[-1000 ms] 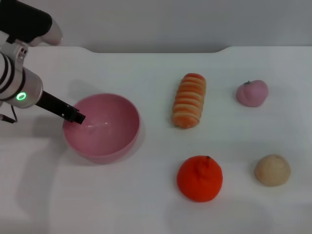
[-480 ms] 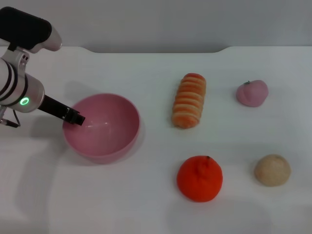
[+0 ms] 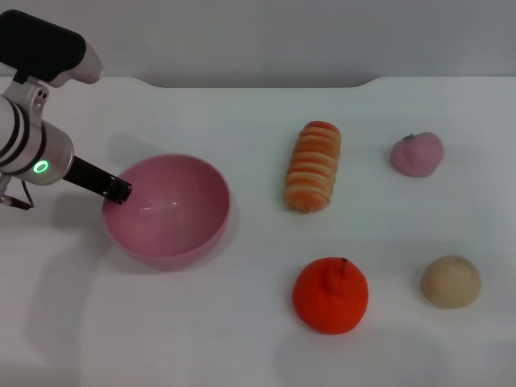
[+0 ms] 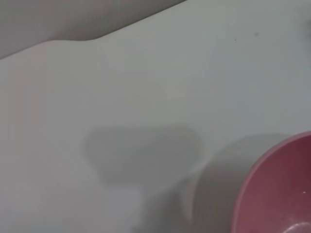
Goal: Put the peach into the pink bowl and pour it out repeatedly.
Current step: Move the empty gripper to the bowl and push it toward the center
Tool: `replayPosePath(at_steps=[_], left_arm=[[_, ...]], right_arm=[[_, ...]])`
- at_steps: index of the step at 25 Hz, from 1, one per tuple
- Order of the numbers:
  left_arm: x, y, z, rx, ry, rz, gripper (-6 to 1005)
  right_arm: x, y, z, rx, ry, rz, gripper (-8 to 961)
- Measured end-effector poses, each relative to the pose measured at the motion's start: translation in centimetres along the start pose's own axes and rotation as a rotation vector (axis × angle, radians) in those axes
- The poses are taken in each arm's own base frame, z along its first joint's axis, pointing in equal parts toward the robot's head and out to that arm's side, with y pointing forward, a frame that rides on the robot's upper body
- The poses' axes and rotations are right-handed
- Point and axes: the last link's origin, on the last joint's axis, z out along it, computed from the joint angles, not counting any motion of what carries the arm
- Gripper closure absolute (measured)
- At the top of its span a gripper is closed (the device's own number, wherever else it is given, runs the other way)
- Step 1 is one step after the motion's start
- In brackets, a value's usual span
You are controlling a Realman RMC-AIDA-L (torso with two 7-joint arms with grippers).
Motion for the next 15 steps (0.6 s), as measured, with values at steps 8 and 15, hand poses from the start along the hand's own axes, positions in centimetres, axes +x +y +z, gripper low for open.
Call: replayPosePath(at_steps=[8, 15], left_arm=[[-0.1, 0.3, 0.2, -0.004, -0.011, 0.015, 882], [0.3, 0.3, 0.0, -0.002, -0.002, 0.030, 923]], right_arm=[[-0.1, -0.1, 0.0, -0.004, 0.000, 0.061, 386], [-2.6, 0.1, 0.7, -0.228, -0.009, 0.422, 385]])
